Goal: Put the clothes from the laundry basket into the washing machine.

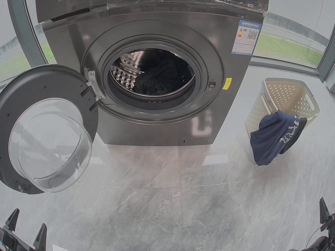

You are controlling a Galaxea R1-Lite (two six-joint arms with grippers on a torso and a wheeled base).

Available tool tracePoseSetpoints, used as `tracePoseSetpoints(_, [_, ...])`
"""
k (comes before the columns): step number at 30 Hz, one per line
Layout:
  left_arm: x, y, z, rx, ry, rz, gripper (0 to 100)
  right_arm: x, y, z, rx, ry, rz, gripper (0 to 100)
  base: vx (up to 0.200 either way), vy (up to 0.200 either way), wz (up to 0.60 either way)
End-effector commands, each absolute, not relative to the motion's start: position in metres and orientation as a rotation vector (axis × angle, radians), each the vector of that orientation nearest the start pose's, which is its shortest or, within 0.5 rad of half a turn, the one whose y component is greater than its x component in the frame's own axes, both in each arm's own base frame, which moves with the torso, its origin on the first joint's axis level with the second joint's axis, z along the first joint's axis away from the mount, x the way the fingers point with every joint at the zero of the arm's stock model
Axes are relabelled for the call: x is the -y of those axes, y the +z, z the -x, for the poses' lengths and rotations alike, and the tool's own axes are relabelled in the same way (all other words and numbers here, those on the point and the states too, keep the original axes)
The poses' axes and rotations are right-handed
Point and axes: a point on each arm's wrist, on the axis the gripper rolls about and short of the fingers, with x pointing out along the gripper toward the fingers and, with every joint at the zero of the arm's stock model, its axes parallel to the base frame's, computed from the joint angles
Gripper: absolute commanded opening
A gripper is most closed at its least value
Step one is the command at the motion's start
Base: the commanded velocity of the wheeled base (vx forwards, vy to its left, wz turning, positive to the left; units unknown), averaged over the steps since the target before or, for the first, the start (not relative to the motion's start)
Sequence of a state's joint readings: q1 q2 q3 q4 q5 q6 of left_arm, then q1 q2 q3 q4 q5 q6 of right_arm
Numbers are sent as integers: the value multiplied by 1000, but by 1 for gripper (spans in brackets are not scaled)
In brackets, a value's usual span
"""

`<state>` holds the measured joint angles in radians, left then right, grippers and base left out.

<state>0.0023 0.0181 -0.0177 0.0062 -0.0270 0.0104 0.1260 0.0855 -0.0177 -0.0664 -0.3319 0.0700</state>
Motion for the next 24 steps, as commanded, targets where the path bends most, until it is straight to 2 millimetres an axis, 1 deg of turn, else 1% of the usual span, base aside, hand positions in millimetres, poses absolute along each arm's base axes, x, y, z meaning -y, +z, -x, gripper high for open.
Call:
tracePoseSetpoints(1, [1,75,23,-1,-23,-17,100,7,84,19,2,-268,-23,100,0,0,0])
tracePoseSetpoints(3, [1,75,23,0,-26,-21,100,4,82,22,48,-200,10,100,0,0,0])
tracePoseSetpoints(4, [1,75,23,0,-26,-25,100,1,81,23,58,-69,11,100,0,0,0])
tracePoseSetpoints(6, [1,75,23,0,-26,-23,100,-1,81,23,58,13,12,100,0,0,0])
tracePoseSetpoints(9, [1,75,23,-1,-17,-6,100,0,82,23,58,-14,-8,100,0,0,0])
tracePoseSetpoints(10, [0,75,23,0,15,5,100,0,82,23,58,-14,-8,100,0,0,0])
tracePoseSetpoints(11, [0,75,23,0,20,6,100,2,80,23,44,-111,-56,100,0,0,0])
tracePoseSetpoints(14, [0,75,23,0,28,-2,100,1,78,23,25,-78,-53,100,0,0,0])
tracePoseSetpoints(16, [0,76,23,-2,11,-9,100,0,75,23,-6,0,3,100,0,0,0])
tracePoseSetpoints(18, [0,76,23,-2,-8,6,100,-1,75,23,-12,25,1,100,0,0,0])
tracePoseSetpoints(24, [0,76,23,-2,-2,11,100,-1,75,23,-1,21,8,100,0,0,0])
